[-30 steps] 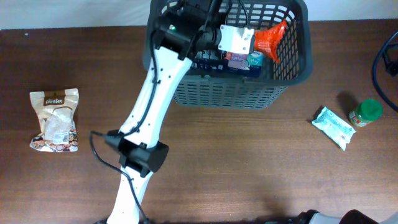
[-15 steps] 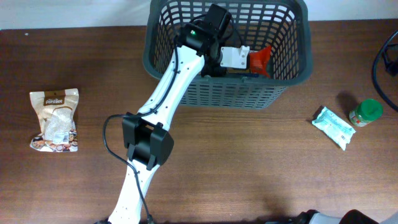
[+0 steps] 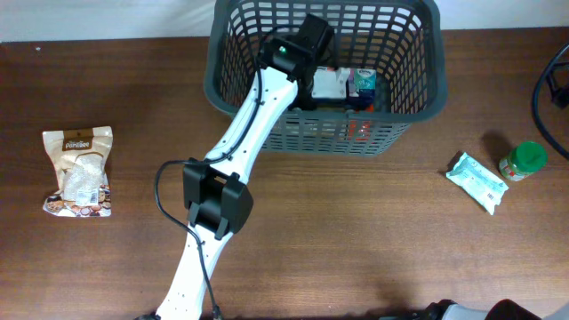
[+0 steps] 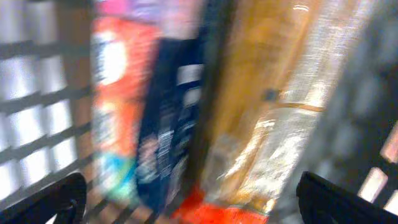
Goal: Pack container
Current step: 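Lower the pasta packet into the basket and open the left gripper, then grasp the Paniree bread bag with the left gripper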
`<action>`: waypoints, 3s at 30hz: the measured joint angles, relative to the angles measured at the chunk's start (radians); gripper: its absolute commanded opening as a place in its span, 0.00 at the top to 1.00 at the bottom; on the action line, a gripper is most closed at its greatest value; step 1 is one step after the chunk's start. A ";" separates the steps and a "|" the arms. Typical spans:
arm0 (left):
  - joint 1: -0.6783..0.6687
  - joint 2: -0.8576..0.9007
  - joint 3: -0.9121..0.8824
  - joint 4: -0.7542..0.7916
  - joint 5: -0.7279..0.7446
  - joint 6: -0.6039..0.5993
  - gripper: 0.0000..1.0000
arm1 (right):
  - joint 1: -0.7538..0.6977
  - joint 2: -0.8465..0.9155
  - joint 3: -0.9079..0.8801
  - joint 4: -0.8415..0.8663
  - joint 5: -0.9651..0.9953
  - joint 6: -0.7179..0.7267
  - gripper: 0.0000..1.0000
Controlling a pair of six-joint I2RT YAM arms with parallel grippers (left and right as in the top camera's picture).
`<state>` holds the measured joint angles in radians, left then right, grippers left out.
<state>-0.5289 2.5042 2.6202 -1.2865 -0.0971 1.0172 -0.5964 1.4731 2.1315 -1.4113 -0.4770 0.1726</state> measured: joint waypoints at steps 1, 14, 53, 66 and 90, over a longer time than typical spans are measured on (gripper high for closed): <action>-0.002 0.000 0.028 0.000 -0.026 -0.037 0.01 | 0.000 0.000 0.000 0.000 0.000 0.000 0.01; 0.121 -0.327 0.406 -0.222 -0.092 -0.420 0.01 | 0.000 0.000 0.000 0.000 0.000 0.000 0.01; 1.125 -0.392 -0.796 0.130 0.122 -0.719 0.01 | 0.000 0.000 0.000 0.000 0.000 0.000 0.01; 1.128 -0.234 -0.797 0.237 0.124 -0.684 0.01 | 0.000 0.000 0.000 0.000 0.000 0.000 0.01; 1.129 -0.118 -0.501 -0.085 0.220 -0.665 0.98 | 0.000 0.000 0.000 0.000 0.000 0.000 0.01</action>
<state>0.5999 2.3859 2.1189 -1.3716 0.1234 0.3527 -0.5964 1.4731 2.1315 -1.4117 -0.4770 0.1726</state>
